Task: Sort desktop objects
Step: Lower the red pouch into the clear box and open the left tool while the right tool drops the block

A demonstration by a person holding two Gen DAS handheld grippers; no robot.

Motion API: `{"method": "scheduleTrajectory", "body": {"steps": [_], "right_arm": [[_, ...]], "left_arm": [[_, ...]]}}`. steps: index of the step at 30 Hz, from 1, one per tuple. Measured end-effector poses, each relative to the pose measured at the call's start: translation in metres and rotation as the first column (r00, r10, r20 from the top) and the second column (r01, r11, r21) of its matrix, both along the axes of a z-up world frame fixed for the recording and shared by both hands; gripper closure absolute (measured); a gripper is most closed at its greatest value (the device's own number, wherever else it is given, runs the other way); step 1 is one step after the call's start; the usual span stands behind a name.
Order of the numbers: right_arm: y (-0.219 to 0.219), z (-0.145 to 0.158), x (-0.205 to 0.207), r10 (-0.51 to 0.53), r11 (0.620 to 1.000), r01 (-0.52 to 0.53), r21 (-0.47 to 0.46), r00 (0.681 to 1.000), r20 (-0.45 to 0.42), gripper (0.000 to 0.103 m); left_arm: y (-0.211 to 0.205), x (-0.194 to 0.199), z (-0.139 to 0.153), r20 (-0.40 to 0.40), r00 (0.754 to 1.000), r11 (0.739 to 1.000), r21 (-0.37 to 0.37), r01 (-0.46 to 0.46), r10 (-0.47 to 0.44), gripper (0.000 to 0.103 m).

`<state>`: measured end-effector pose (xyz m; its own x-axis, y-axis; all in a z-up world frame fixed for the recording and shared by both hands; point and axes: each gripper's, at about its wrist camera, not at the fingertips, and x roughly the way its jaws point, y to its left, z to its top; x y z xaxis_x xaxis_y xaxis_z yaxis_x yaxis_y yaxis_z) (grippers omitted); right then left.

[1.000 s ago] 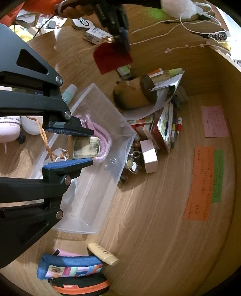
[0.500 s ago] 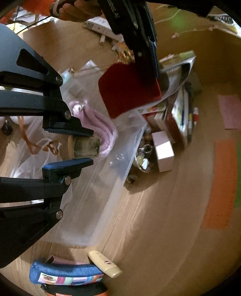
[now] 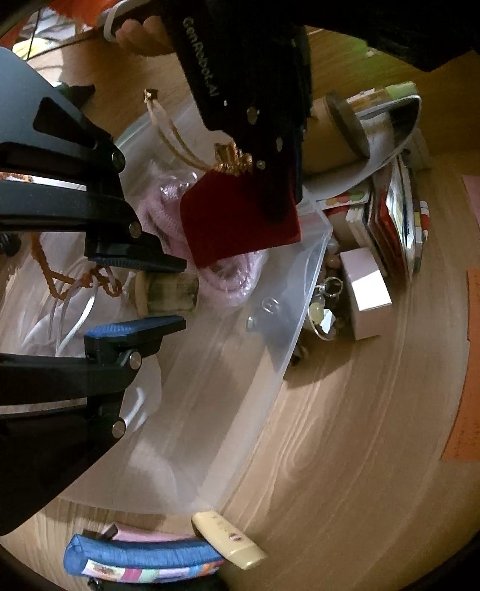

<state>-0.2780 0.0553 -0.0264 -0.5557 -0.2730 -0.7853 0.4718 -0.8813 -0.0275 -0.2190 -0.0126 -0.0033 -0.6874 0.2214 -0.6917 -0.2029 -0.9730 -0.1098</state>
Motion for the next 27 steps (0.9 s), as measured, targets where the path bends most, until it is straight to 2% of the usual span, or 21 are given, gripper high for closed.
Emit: {"method": "scheduleTrajectory", "body": {"steps": [4, 7, 9, 11, 14, 16, 17, 18, 20, 21, 22, 27], "right_arm": [[0.0, 0.005, 0.005, -0.008, 1.0, 0.008, 0.019, 0.999, -0.033, 0.08], [0.002, 0.012, 0.009, -0.02, 1.0, 0.02, 0.012, 0.999, -0.048, 0.072], [0.006, 0.018, 0.013, -0.034, 0.999, 0.034, 0.007, 0.997, -0.071, 0.065], [0.009, 0.024, 0.021, -0.05, 0.999, 0.051, 0.008, 0.993, -0.103, 0.057], [0.013, 0.033, 0.031, -0.067, 0.998, 0.069, 0.01, 0.988, -0.138, 0.047], [0.016, 0.04, 0.039, -0.073, 0.997, 0.074, 0.003, 0.985, -0.157, 0.042], [0.018, 0.043, 0.043, -0.077, 0.997, 0.078, 0.0, 0.983, -0.166, 0.039], [0.02, 0.046, 0.047, -0.082, 0.997, 0.083, -0.003, 0.981, -0.175, 0.038], [0.025, 0.053, 0.058, -0.092, 0.996, 0.092, -0.009, 0.975, -0.2, 0.037], [0.026, 0.055, 0.061, -0.094, 0.996, 0.094, -0.011, 0.973, -0.209, 0.037], [0.028, 0.057, 0.065, -0.095, 0.995, 0.095, -0.012, 0.972, -0.216, 0.036], [0.039, 0.064, 0.088, -0.094, 0.996, 0.09, -0.029, 0.97, -0.225, 0.036]], "left_arm": [[0.003, 0.006, 0.01, -0.032, 0.999, 1.0, -0.018, 0.003, -0.003, 0.086], [0.006, 0.011, 0.017, -0.051, 0.999, 1.0, -0.027, 0.004, -0.006, 0.086], [0.006, 0.016, 0.023, -0.065, 0.998, 1.0, -0.028, 0.004, -0.006, 0.082], [0.006, 0.023, 0.03, -0.088, 0.996, 1.0, -0.029, 0.0, -0.002, 0.064], [0.006, 0.036, 0.04, -0.139, 0.99, 0.999, -0.041, -0.015, 0.009, 0.048], [0.006, 0.043, 0.046, -0.164, 0.986, 0.999, -0.051, -0.019, 0.01, 0.043], [0.005, 0.049, 0.049, -0.176, 0.984, 0.998, -0.054, -0.022, 0.012, 0.037], [0.004, 0.053, 0.052, -0.187, 0.982, 0.998, -0.057, -0.025, 0.014, 0.034], [0.002, 0.065, 0.056, -0.213, 0.977, 0.997, -0.064, -0.041, 0.027, 0.014], [0.001, 0.069, 0.057, -0.223, 0.974, 0.996, -0.068, -0.052, 0.036, 0.009], [-0.001, 0.075, 0.058, -0.235, 0.971, 0.995, -0.072, -0.065, 0.047, 0.005], [-0.01, 0.096, 0.054, -0.244, 0.968, 0.988, -0.116, -0.097, 0.066, 0.005]]}}
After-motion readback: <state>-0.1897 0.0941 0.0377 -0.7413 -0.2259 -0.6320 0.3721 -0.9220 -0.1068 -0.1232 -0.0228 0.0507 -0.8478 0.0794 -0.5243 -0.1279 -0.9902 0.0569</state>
